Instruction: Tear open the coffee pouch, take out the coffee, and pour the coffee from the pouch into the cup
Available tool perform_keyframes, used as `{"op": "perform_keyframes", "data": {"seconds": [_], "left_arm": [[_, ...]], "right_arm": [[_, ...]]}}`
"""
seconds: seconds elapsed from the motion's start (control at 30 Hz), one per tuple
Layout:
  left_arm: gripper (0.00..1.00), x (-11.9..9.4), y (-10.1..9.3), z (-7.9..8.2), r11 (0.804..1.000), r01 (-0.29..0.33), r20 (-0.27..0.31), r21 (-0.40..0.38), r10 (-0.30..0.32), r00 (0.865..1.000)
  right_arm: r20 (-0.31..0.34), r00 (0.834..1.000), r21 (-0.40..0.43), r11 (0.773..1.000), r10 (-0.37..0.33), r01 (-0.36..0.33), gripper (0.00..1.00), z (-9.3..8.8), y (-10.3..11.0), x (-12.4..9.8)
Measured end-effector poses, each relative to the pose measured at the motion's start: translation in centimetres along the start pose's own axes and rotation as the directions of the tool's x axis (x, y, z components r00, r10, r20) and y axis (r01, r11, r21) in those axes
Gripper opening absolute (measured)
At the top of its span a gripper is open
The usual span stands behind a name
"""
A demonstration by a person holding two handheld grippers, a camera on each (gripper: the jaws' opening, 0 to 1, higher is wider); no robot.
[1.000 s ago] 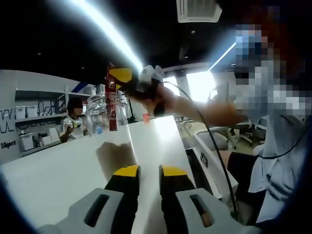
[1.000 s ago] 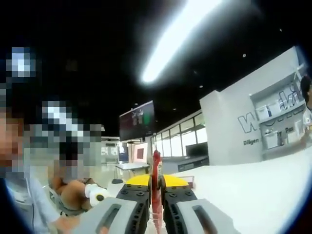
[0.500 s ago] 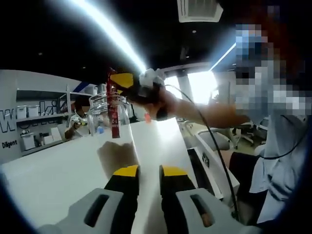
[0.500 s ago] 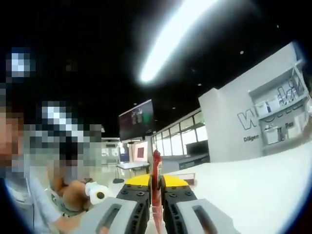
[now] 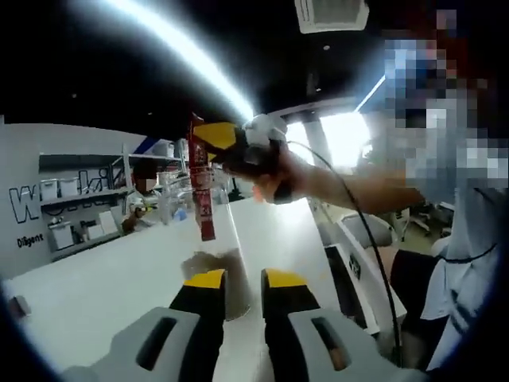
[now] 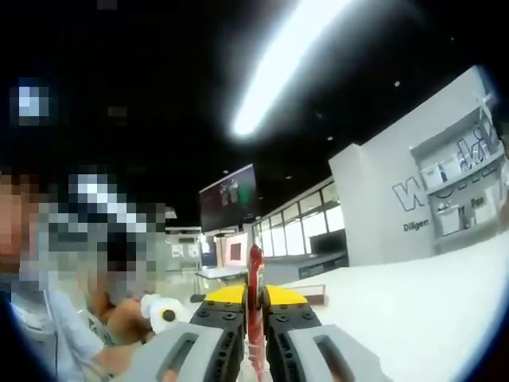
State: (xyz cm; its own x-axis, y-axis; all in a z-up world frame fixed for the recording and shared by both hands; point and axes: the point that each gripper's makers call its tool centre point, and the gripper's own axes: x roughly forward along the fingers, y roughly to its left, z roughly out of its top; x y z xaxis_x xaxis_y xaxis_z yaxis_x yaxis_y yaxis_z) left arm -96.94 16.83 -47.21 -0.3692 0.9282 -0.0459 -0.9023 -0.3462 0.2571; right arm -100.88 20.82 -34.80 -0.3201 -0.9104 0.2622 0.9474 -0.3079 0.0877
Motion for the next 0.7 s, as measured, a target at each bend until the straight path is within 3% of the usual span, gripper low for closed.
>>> {"op": "perform_keyframes", "data": {"seconds": [0.13, 0.23, 0.33, 0.47, 0.7], "left_arm": [[0.21, 0.0, 0.8, 3.2, 0.999, -0.004, 0.073, -0.039, 0.006, 0.997], [0.21, 0.0, 1.5, 4.5, 0.999, -0.03, 0.082, -0.031, 0.032, 0.996], [0.21, 0.0, 1.9, 7.2, 0.997, -0.017, 0.165, -0.073, 0.028, 0.986], [0.2, 0.5, 2.4, 7.9, 0.999, -0.03, 0.118, -0.012, 0.031, 0.992], [0.2, 1.3, 3.2, 8.5, 0.999, -0.017, 0.093, -0.028, 0.02, 0.995]], "right_arm": [[0.004, 1.0, 0.016, 1.0, 0.003, -0.003, 0.09, -0.2, 0.2, 0.2], [0.013, 1.0, 0.012, 1.0, 0.004, -0.004, 0.09, -0.3, 0.5, 0.3], [0.026, 1.0, 0.009, 1.0, 0.006, -0.006, 0.09, -0.3, 0.6, 0.5], [0.017, 1.0, 0.01, 1.0, 0.0, 0.0, 0.09, -0.7, 0.4, 0.6], [0.014, 1.0, -0.002, 1.0, -0.002, 0.002, 0.09, -0.6, 0.6, 0.5]]}}
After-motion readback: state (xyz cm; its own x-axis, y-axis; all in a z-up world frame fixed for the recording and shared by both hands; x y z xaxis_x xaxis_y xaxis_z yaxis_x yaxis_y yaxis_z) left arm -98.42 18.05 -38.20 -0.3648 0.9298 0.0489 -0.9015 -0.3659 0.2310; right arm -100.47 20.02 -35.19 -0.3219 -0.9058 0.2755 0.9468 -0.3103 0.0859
